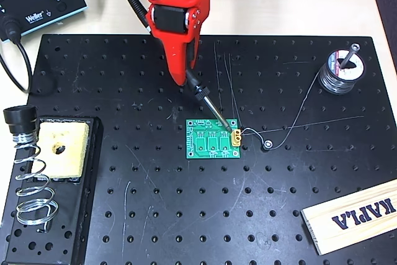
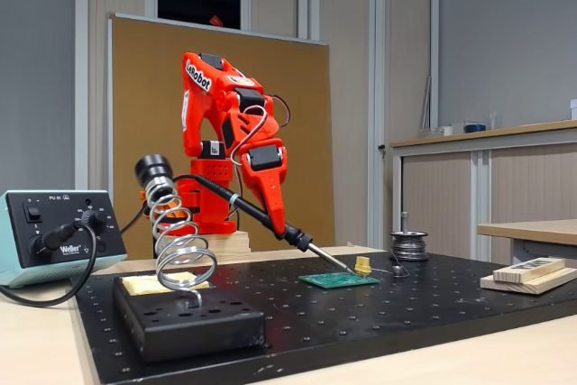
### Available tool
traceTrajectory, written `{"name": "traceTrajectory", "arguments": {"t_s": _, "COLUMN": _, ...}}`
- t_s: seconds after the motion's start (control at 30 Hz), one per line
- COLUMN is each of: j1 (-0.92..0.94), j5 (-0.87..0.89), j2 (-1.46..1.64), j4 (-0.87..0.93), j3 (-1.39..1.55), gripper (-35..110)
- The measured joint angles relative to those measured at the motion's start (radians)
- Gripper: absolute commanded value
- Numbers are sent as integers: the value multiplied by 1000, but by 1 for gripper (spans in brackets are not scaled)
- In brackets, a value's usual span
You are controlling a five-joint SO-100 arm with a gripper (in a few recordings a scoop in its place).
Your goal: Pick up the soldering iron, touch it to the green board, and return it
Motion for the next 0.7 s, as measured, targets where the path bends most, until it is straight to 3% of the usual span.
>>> {"name": "traceTrajectory", "arguments": {"t_s": 0.7, "j1": 17, "j5": -17, "j2": -89, "j4": 29, "j3": -87, "gripper": 0}}
